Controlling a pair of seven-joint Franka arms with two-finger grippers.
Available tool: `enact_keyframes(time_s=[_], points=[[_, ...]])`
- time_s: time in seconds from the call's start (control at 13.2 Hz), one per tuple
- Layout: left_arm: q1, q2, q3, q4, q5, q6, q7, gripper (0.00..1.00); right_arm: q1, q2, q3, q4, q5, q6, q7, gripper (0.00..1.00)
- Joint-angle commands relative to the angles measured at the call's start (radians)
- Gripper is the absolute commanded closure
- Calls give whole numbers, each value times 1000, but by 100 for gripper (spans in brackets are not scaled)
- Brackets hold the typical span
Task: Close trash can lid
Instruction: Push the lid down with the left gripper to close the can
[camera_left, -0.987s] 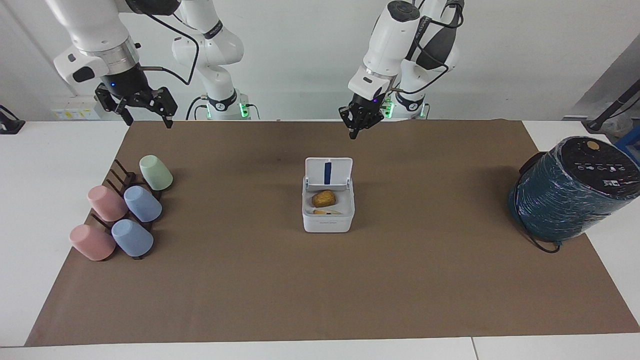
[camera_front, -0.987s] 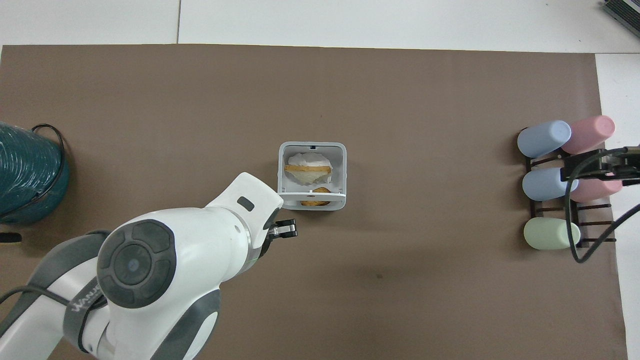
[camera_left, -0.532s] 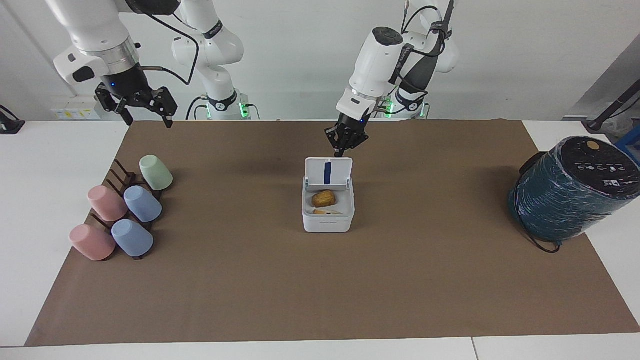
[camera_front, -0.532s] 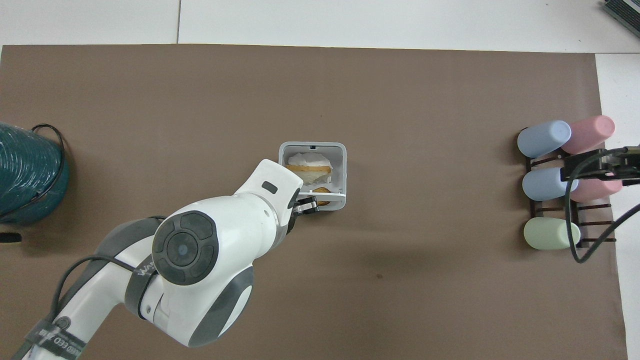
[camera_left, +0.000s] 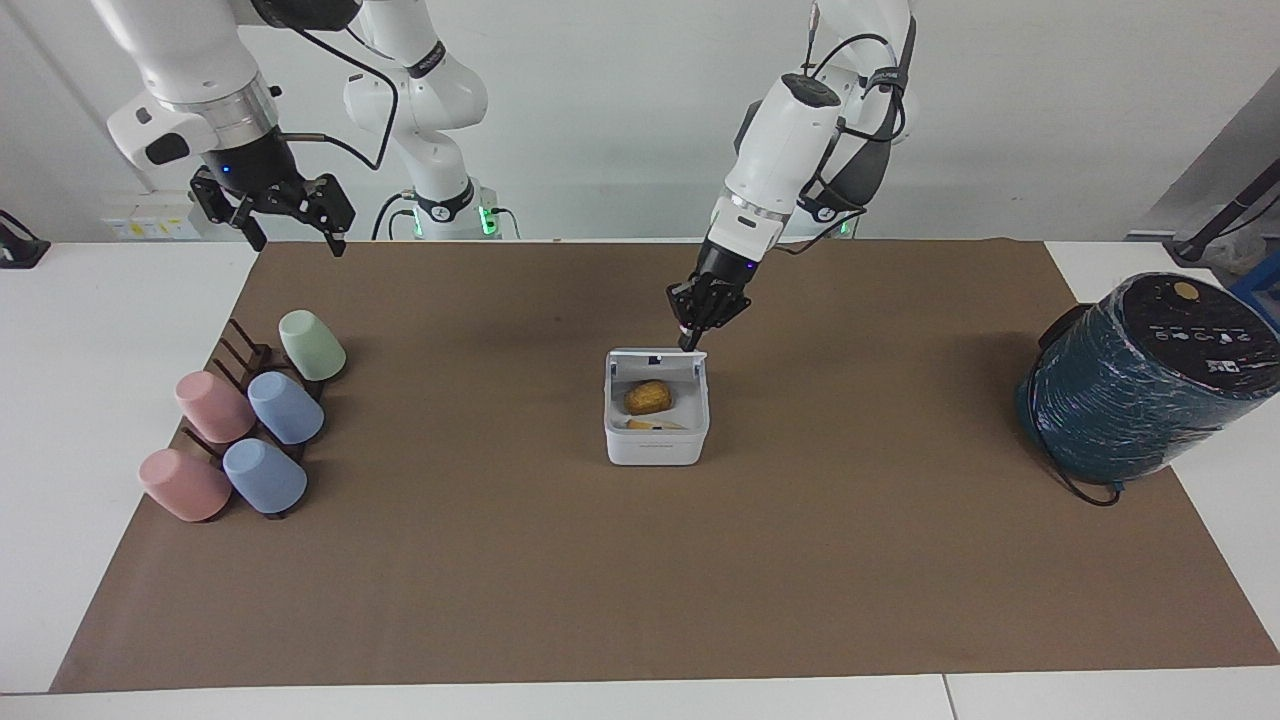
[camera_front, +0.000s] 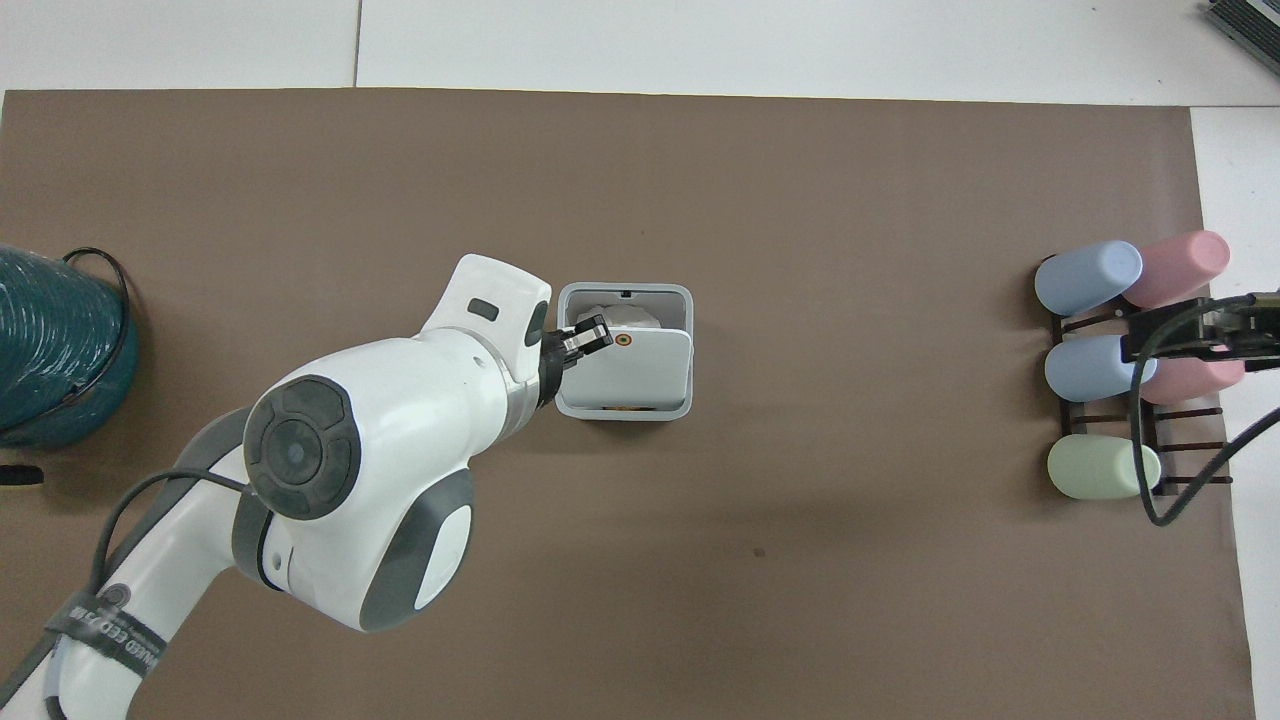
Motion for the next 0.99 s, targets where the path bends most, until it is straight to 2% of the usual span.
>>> enact_keyframes(time_s=[0.0, 0.91], points=[[2, 57, -5, 21, -22, 65, -3, 100, -3, -19, 4, -15, -2, -5, -17, 0], [6, 74, -5, -10, -23, 96, 1, 100, -3, -19, 4, -15, -2, -5, -17, 0]])
